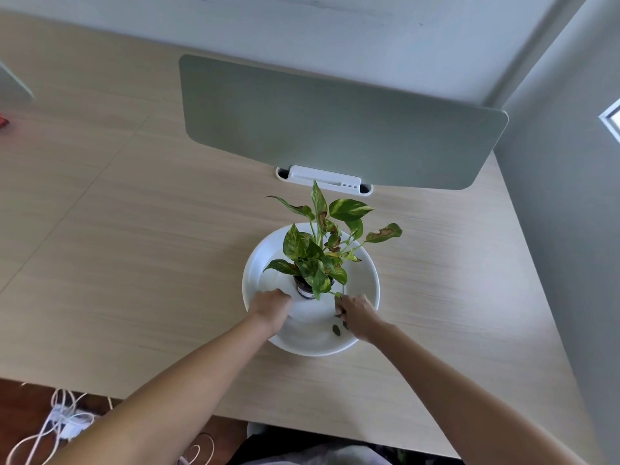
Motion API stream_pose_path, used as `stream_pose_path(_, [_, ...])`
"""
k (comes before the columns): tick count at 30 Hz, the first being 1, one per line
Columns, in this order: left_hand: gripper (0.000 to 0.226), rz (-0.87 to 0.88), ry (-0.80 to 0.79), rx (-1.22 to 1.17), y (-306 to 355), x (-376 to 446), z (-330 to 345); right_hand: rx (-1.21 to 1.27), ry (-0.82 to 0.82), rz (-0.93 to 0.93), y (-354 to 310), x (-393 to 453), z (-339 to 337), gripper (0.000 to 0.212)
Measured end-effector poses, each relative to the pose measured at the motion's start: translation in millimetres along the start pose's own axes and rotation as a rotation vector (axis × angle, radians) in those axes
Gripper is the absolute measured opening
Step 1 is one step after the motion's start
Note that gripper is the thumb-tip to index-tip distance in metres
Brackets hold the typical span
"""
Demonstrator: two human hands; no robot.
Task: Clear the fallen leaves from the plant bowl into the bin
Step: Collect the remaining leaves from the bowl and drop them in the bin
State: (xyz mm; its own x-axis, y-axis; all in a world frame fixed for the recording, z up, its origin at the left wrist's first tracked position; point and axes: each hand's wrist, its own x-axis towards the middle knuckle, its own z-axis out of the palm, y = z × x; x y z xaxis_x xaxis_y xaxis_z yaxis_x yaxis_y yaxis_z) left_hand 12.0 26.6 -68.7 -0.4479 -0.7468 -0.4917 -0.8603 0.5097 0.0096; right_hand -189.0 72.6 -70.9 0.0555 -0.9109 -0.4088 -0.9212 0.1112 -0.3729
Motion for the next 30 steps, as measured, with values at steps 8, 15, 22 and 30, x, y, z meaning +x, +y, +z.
stream_pose_path(8, [0.017,0.041,-0.025,-0.126,-10,5,5,-0.124,-0.122,-0.069,-11,-2,4,0.01])
stream_pose_path(15, [0.011,0.014,0.016,-0.682,-36,5,-7,-0.076,-0.086,-0.02,-12,2,2,0.021])
stream_pose_path(22, [0.011,-0.084,-0.105,-1.088,-44,-9,-29,0.644,0.163,0.341,12,-2,-25,0.012])
stream_pose_path(30, [0.018,-0.088,-0.345,-1.442,-5,-1,-31,1.383,0.344,0.502,36,-44,-33,0.016])
